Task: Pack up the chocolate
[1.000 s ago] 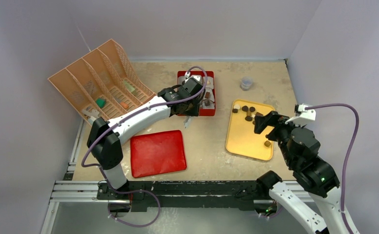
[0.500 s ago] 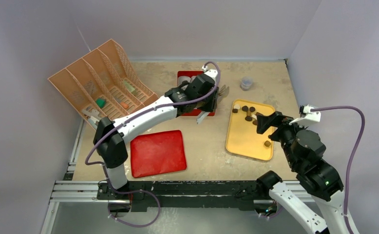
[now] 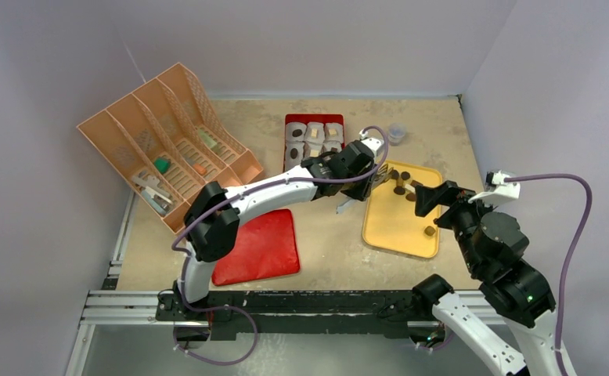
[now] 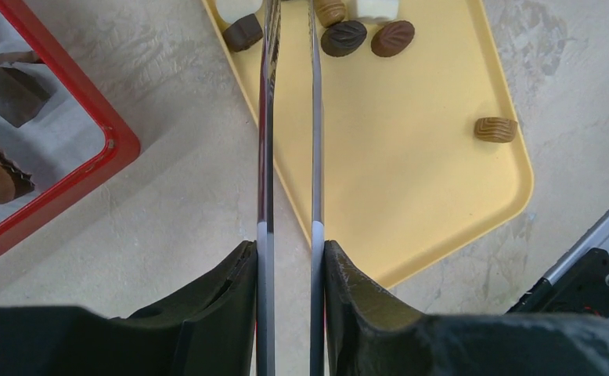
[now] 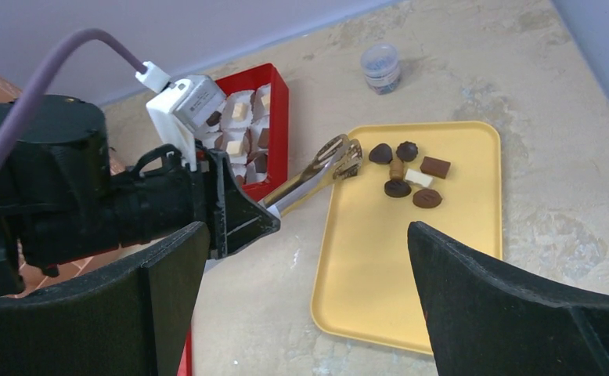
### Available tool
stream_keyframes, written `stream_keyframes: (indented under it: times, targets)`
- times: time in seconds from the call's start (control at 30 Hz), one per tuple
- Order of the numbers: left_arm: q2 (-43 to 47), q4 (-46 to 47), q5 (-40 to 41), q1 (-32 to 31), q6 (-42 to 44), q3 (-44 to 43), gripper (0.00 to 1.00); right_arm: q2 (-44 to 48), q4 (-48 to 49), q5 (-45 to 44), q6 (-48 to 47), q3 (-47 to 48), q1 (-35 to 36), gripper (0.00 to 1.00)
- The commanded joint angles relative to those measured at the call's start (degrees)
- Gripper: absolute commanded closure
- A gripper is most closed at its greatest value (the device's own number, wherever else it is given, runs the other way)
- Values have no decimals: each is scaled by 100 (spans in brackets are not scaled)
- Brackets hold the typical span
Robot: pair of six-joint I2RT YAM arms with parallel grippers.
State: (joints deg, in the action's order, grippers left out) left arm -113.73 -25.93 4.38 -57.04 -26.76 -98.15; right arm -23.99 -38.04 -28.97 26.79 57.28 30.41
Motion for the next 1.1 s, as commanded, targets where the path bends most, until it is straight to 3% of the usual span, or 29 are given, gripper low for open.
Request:
stream_keyframes:
  times: [0.0,0.47,1.07]
  targets:
    - [-121,668,-296,5,154,-336,68,42,-7,-81,-8,196,5,1]
    - [-342,1164,-1036,-224,312,-206,66,-9,-9,-91,11,176,4,1]
    - [-814,1126,-1054,-272,428,-280,66,29,-35,-131,19,137,0,1]
